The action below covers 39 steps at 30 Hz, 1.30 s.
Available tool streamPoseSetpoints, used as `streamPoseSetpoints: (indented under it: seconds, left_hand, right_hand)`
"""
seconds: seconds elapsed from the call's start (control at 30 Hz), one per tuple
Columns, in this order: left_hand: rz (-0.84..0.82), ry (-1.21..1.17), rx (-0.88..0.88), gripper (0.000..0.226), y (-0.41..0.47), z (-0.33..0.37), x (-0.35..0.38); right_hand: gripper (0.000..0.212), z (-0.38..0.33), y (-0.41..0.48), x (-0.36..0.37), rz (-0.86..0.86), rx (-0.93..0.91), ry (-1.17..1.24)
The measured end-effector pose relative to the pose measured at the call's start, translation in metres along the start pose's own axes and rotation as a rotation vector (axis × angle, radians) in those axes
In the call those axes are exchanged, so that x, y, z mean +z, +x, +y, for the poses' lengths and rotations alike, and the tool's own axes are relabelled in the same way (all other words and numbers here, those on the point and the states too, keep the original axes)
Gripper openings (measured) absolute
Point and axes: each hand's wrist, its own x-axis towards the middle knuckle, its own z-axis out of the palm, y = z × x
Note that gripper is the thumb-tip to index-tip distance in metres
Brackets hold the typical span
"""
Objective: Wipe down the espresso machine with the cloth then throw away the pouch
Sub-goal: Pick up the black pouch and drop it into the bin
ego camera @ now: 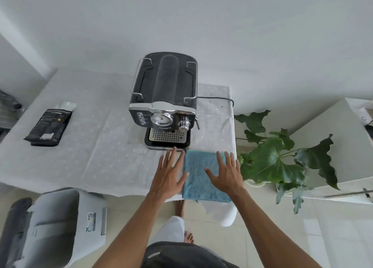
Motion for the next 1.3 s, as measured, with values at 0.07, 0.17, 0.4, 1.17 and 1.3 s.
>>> streamPoseSetpoints:
  seconds: [0.07,0.17,0.4,1.17,1.3]
  left_hand:
    - [0.014,0.021,-0.072,0.072,-0.022,-0.017,-0.002]
    - [0.009,0.034,-0.196,0.072,-0.054,-0.051,-0.008]
    - [0.124,-0.024,-0.396,0.074,-0.111,-0.142,-0.046]
    - [0.097,-0.334,-0.728,0.072,0.011,-0.548,-0.177]
    - [0.108,-0.476,-0.73,0.06,0.034,-0.55,-0.166]
  right_hand:
    - [0.089,-0.02,-0.01,0.005,-0.002,-0.029,0.002]
    - [0.093,-0.058,-0.02,0.013,-0.002,-0.101,0.018]
    - [0.086,-0.17,-0.016,0.036,-0.061,-0.315,0.05]
    - [0.06,-0.595,0.202,0.108,-0.214,-0.167,0.173]
    - [0.041,-0.616,0.223,0.119,-0.257,-0.13,0.312]
